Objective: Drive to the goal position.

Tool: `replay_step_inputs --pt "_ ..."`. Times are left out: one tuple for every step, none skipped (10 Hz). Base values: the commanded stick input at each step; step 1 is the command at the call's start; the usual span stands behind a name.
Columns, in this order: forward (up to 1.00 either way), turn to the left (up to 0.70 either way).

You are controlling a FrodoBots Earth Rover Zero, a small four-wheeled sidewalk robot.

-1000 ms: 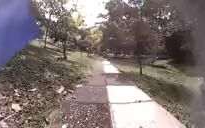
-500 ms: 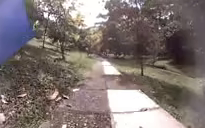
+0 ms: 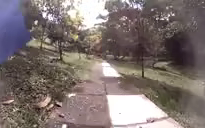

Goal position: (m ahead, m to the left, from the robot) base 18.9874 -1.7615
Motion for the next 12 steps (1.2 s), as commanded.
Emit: replay_step_inputs --pt "0.50 0.11" --pt "0.50 0.00" --pt "0.50 0.00" --pt "0.50 0.00" --pt "0.50 0.00" --pt "0.50 0.00" --pt "0.50 0.00" --pt "0.50 0.00" --pt "0.50 0.00" --pt "0.50 0.00" --pt "0.50 0.00" --pt "0.50 0.00"
